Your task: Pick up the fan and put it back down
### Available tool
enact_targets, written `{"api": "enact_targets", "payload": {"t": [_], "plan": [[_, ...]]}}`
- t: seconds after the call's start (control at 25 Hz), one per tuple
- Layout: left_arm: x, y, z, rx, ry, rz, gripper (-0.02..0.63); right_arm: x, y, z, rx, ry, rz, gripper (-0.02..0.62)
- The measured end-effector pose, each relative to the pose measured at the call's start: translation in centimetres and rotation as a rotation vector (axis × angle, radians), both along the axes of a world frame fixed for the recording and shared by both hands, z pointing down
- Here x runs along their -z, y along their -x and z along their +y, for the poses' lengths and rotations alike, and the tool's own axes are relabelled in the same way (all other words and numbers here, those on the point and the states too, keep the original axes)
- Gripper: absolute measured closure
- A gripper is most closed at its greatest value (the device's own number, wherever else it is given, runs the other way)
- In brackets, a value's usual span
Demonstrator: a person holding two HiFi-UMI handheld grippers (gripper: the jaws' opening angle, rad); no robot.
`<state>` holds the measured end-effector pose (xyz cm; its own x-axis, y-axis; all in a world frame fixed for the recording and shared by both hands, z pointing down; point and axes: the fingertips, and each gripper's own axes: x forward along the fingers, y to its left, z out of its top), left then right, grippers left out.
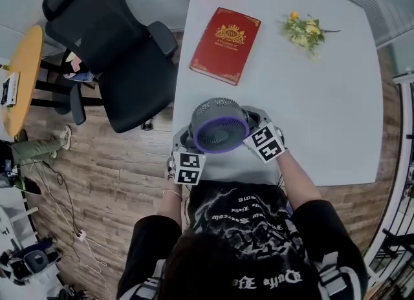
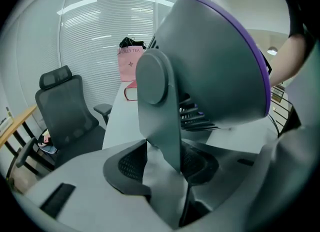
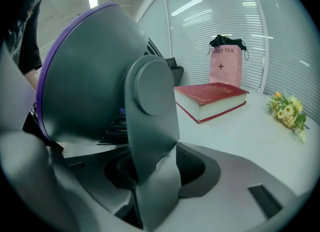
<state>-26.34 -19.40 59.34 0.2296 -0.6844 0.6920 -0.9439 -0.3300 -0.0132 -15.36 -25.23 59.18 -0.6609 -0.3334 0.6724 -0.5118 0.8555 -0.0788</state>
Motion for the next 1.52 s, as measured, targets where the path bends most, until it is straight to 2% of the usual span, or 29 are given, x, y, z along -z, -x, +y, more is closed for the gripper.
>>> {"api": "enact_targets", "payload": {"t": [0.24, 0.52, 0.64, 1.0, 1.52], "plan": [[-0.1, 0.2, 0.0, 0.005, 0.012, -0.02, 0.422, 0.3, 0.1, 0.0, -0.046, 0.032, 0.005, 0.434], [1.2, 0.0, 0.7, -0.02, 0.001, 0.03, 0.426, 2.3, -0.4, 0.9, -0.091, 0.034, -0.033, 0.437], [2.5, 0.0, 0.9, -0.036, -0.034, 0.042, 0.431, 3.3, -0.7, 1.6, -0.118, 0.024, -0.049, 0.437], [6.0, -0.5, 2.3, -0.133, -0.086, 0.057, 0.437, 5.9, -1.9, 4.4, -0.238, 0.022, -0.098, 0.436], [7.9, -3.2, 5.0, -0.261, -0.085, 0.05, 0.448, 8.1, -5.0, 9.3, -0.4, 0.008, -0.079, 0.437]]}}
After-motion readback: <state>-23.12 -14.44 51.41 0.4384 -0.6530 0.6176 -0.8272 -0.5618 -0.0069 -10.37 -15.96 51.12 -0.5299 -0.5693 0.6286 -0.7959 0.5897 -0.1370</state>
